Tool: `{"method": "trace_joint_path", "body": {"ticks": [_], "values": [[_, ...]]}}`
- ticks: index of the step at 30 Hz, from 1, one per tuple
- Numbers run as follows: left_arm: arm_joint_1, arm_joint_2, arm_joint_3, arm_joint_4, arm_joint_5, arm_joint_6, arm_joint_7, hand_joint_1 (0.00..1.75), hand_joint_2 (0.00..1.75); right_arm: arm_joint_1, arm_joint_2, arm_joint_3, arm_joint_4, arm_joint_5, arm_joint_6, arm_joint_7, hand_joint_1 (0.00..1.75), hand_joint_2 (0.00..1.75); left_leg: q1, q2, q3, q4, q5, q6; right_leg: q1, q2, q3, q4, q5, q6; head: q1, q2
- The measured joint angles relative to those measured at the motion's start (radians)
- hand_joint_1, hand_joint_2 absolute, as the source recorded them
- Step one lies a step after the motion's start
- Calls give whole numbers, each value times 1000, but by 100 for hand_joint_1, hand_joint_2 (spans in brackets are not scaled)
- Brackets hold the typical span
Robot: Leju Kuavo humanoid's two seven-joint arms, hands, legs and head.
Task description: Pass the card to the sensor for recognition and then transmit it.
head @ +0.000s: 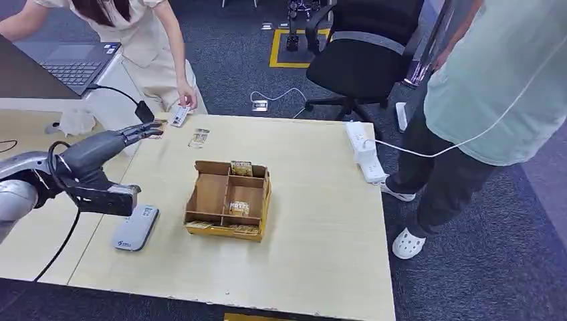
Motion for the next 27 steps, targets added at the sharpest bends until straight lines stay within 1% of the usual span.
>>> {"method": "trace_joint_path", "body": {"ticks": [2, 5, 10, 12, 14, 16, 18, 22, 25, 27], "values": [[-20, 15, -58, -40, -22, 17, 16, 0, 175, -9, 0, -15, 3, 22, 7, -1, 0, 175, 0, 0, 0, 0, 0, 0, 0, 0, 0, 0, 0, 0, -1, 0], [-44, 26, -147, -80, -13, 49, 27, 0, 175, -18, 0, -38, 10, 58, 12, -11, 0, 175, 0, 0, 0, 0, 0, 0, 0, 0, 0, 0, 0, 0, 0, 0], [-77, 60, -240, -120, 5, 21, 25, 0, 175, -26, 0, -69, 18, 75, 13, -18, 0, 175, 0, 0, 0, 0, 0, 0, 0, 0, 0, 0, 0, 0, 0, 0], [-84, 65, -265, -134, 10, 24, 29, 0, 175, -29, 1, -79, 19, 80, 18, -21, 0, 175, 0, 0, 0, 0, 0, 0, 0, 0, 0, 0, 0, 0, 0, 0], [-88, 63, -290, -148, -11, 54, 49, 0, 175, -31, 2, -93, 20, 82, 29, -23, 0, 175, 0, 0, 0, 0, 0, 0, 0, 0, 0, 0, 0, 0, 0, 0], [-87, 53, -315, -159, -64, 105, 84, 0, 175, -31, 2, -101, 20, 62, 32, -14, 0, 175, 0, 0, 0, 0, 0, 0, 0, 0, 0, 0, 0, 0, 0, 0], [-86, 37, -344, -161, -92, 150, 112, 0, 175, -26, 3, -93, 17, 8, 32, 22, 0, 175, 0, 0, 0, 0, 0, 0, 0, 0, 0, 0, 0, 0, 0, 0], [-79, 21, -374, -163, -117, 193, 138, 0, 175, -3, 3, -62, -7, -47, 32, 58, 0, 175, 0, 0, -1, 0, 0, 0, -1, 0, 0, 0, 0, 0, 0, 0], [-32, 24, -378, -178, -137, 269, 153, 0, 175, 12, 3, -36, -23, -76, 24, 73, 0, 175, -1, 1, 0, 0, -1, 1, -1, 0, 0, 0, 0, 0, -1, 0], [8, 24, -378, -188, -150, 303, 154, 0, 175, 17, 3, -21, -28, -87, 18, 82, 0, 175, -1, 0, 0, 0, -1, 0, -1, 0, 0, 0, 0, 0, -1, 0]]}}
